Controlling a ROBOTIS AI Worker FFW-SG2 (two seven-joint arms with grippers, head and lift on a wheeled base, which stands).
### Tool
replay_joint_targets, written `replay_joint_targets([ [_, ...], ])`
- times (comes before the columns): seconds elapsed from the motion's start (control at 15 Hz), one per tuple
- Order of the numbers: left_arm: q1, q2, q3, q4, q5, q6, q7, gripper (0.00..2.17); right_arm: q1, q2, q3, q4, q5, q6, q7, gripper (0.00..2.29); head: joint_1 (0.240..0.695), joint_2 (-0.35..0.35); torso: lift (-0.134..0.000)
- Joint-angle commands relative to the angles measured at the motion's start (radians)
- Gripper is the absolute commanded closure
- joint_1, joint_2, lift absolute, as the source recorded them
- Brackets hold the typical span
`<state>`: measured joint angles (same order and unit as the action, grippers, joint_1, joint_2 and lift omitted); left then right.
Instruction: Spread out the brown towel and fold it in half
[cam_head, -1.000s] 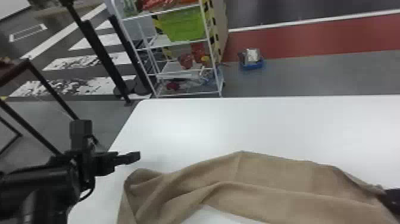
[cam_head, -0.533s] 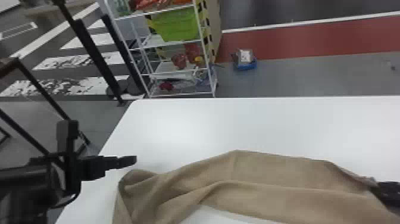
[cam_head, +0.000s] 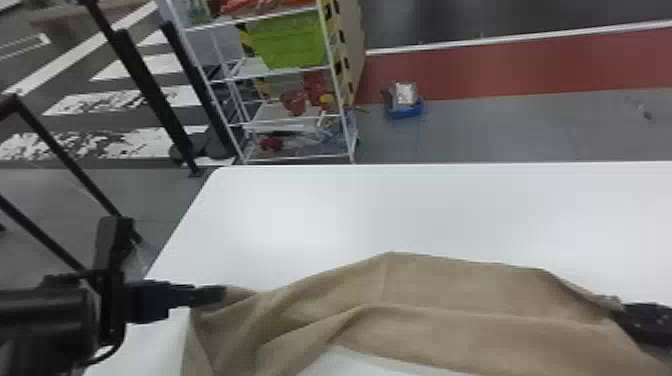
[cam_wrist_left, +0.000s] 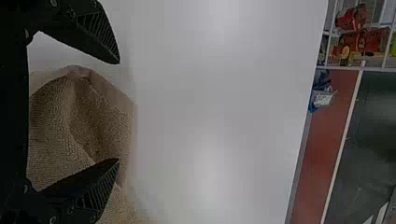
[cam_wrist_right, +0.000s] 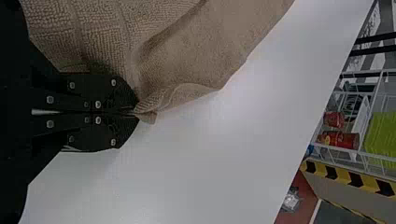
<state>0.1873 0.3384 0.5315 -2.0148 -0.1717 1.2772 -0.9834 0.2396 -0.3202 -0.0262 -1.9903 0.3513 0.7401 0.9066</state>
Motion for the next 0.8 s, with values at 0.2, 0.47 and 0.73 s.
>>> replay_joint_targets([
  [0.2, 0.014, -0.009, -0.002, -0.007, 0.008, -0.002, -0.021, 0.2, -0.013, -0.002, 0.0, 0.007, -0.012, -0.001, 0.0, 1.66, 0.695, 0.283, -0.124],
  [0.47, 0.012, -0.013, -0.022, -0.004, 0.005, -0.014, -0.012, 0.21, -0.008, 0.001, -0.001, 0.005, -0.012, -0.001, 0.0, 1.66, 0.695, 0.274, -0.124],
  [0.73, 0.011, -0.015, -0.028, -0.002, -0.002, -0.032, -0.008, 0.42, -0.002, 0.0, -0.009, -0.001, -0.026, -0.004, 0.0, 1.66, 0.695, 0.267, -0.124],
])
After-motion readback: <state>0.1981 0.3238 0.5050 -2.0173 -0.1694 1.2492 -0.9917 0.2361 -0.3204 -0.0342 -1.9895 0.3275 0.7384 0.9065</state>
